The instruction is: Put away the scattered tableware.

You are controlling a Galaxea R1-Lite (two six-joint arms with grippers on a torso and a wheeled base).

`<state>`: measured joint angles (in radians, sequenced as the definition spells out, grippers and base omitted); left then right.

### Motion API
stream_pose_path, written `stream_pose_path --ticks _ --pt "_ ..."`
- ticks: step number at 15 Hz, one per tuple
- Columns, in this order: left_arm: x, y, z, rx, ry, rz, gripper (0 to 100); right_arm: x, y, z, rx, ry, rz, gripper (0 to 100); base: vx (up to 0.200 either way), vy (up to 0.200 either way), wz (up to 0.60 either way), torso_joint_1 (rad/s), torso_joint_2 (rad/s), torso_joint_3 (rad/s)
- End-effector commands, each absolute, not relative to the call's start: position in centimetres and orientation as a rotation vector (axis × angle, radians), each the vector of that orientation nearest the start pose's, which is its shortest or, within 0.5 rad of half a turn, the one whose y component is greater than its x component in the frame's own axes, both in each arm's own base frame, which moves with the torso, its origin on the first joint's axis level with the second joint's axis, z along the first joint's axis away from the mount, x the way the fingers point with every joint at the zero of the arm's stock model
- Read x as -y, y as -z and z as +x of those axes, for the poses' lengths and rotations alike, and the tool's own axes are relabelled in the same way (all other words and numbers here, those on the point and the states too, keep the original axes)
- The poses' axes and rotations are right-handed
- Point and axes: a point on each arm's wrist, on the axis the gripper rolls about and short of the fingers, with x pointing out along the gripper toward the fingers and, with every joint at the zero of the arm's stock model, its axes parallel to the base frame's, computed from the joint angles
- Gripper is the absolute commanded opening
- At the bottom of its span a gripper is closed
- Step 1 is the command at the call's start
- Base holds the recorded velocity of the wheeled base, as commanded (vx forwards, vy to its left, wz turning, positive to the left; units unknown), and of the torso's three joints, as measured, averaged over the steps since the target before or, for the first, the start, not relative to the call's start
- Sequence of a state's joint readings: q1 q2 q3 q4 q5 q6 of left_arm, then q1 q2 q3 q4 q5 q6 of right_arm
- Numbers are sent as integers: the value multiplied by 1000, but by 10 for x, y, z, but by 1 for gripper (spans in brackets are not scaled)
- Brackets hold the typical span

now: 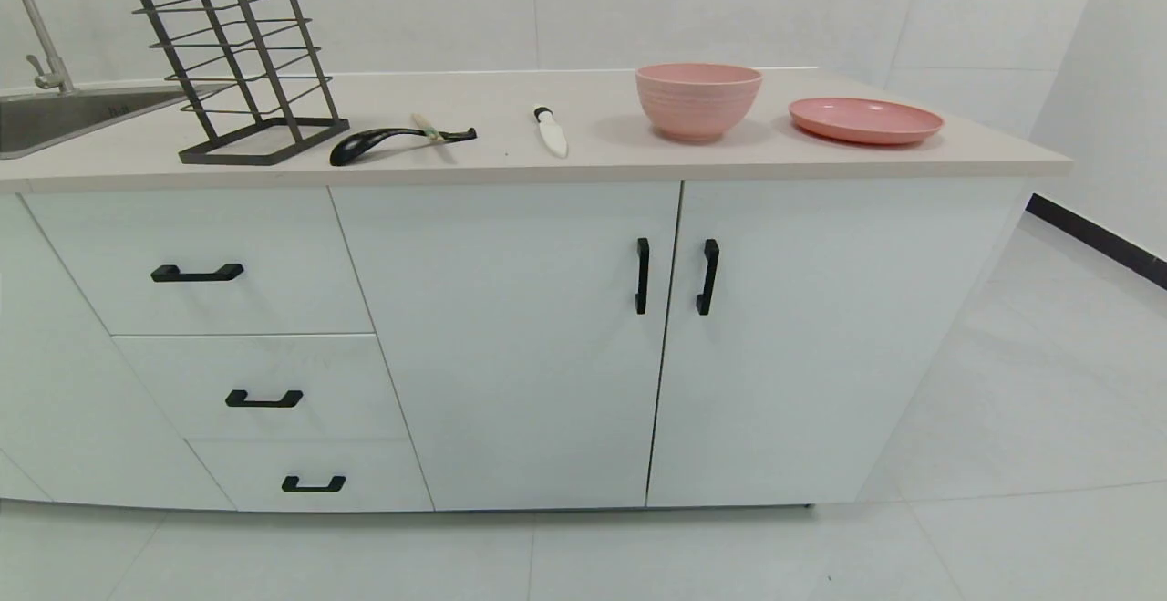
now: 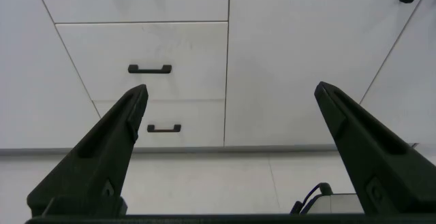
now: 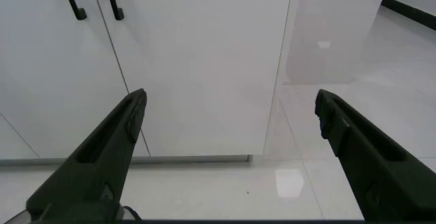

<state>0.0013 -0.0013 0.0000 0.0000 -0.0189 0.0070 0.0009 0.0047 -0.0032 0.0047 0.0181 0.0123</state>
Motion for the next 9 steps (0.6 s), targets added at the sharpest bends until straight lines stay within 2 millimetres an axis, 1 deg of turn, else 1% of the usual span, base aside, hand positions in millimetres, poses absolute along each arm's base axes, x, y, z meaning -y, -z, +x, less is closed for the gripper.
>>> stream_pose_path --ticks 1,5,6,7,8,9 --pt "0 -75 -23 0 18 6 100 0 -76 -23 -8 -20 12 100 0 0 0 0 0 0" --pt "0 -75 -23 0 17 8 100 -1 -76 -23 -6 -43 8 100 0 0 0 0 0 0" --pt "0 -75 -23 0 17 8 100 -1 -97 -25 155 -62 5 100 0 0 0 0 0 0" --pt "0 -75 -23 0 18 8 100 -1 -125 -31 282 -68 -11 100 0 0 0 0 0 0" --pt "0 -75 -23 0 18 8 100 -2 -156 -34 335 -131 -44 100 0 0 0 0 0 0" --pt "0 -75 -23 0 18 8 100 -2 -166 -34 338 -167 -49 100 0 0 0 0 0 0"
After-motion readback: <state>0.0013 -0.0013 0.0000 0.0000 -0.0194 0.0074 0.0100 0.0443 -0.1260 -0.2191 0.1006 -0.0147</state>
